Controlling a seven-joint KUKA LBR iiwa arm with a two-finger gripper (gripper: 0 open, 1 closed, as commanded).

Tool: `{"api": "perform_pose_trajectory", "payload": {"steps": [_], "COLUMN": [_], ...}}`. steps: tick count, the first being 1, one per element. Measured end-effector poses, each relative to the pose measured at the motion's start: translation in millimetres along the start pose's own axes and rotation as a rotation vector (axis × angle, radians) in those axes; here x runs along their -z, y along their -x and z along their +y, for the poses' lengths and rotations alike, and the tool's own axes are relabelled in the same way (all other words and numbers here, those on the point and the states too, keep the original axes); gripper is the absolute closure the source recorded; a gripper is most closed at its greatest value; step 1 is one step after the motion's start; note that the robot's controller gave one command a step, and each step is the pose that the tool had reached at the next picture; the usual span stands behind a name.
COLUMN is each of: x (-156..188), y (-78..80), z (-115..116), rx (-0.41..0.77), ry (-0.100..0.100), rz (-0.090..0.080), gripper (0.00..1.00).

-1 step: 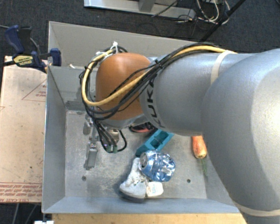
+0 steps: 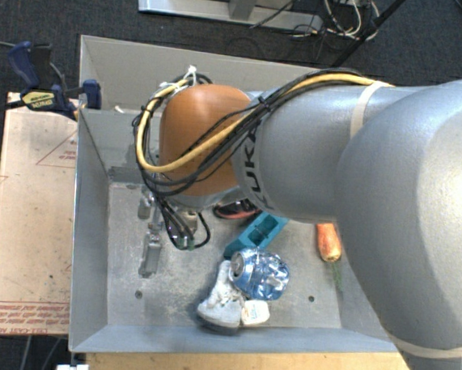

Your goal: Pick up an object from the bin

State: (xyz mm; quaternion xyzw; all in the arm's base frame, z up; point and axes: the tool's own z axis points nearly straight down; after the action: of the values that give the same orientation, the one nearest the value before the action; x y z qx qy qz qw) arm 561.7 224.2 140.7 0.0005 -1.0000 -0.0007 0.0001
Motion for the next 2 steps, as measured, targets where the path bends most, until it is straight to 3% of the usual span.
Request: {"api": "perform_pose_trajectory", "payload": {"steps": [1,2], "x": [19,38], "y": [4.5,59.9], "z": [-12,-50], "rx": [0.102,0.249], "ry": [0.000,0.002], "rz": [0.008,-0.008], "gripper": [0.00,0.00]}}
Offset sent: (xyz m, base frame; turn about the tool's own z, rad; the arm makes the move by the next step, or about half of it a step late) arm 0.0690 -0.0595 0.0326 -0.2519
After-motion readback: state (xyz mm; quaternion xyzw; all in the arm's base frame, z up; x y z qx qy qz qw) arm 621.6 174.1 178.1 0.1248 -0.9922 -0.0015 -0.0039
